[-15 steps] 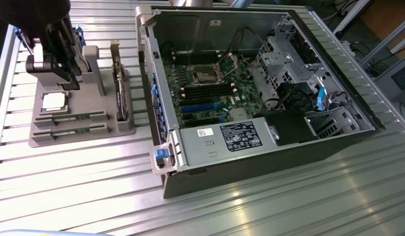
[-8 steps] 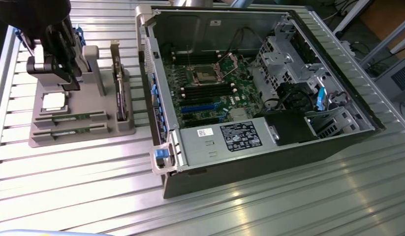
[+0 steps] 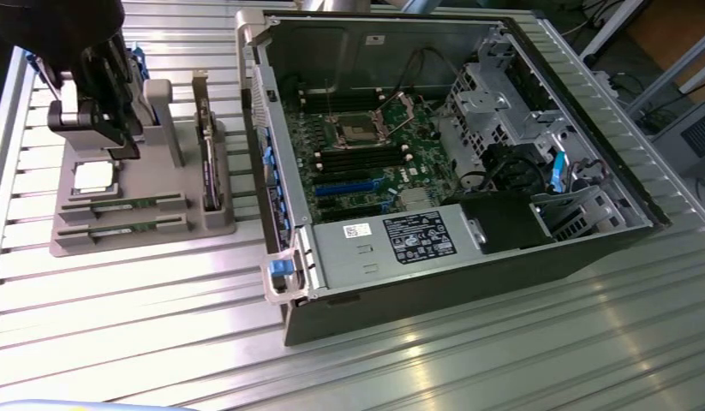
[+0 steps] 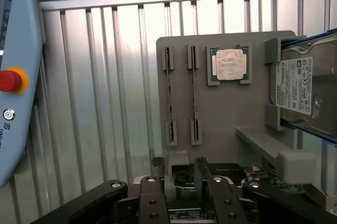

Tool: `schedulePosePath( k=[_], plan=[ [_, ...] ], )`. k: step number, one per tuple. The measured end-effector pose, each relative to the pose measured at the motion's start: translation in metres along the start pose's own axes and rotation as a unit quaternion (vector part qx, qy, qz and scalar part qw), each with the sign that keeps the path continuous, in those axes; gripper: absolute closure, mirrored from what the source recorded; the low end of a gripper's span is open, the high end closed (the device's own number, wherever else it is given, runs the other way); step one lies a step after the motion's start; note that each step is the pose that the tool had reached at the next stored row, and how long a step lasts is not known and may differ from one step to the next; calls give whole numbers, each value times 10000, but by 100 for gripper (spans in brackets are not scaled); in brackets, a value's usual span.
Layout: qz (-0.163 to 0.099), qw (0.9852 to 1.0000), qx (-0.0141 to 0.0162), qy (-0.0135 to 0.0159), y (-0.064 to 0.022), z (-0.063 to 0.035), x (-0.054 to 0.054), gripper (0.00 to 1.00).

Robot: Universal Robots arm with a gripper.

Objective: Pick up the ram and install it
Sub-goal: 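Pick up the ram and move it above insertion slot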

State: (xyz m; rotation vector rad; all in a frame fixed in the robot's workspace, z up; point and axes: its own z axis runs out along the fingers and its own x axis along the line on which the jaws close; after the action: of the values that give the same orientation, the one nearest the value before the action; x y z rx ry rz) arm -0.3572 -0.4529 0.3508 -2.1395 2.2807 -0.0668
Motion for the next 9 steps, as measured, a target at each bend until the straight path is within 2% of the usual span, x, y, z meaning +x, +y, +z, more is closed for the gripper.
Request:
schedulePosePath(
  k=[9],
  plan=[
    [0, 10000, 0, 2, 1, 24, 1, 64]
  ],
)
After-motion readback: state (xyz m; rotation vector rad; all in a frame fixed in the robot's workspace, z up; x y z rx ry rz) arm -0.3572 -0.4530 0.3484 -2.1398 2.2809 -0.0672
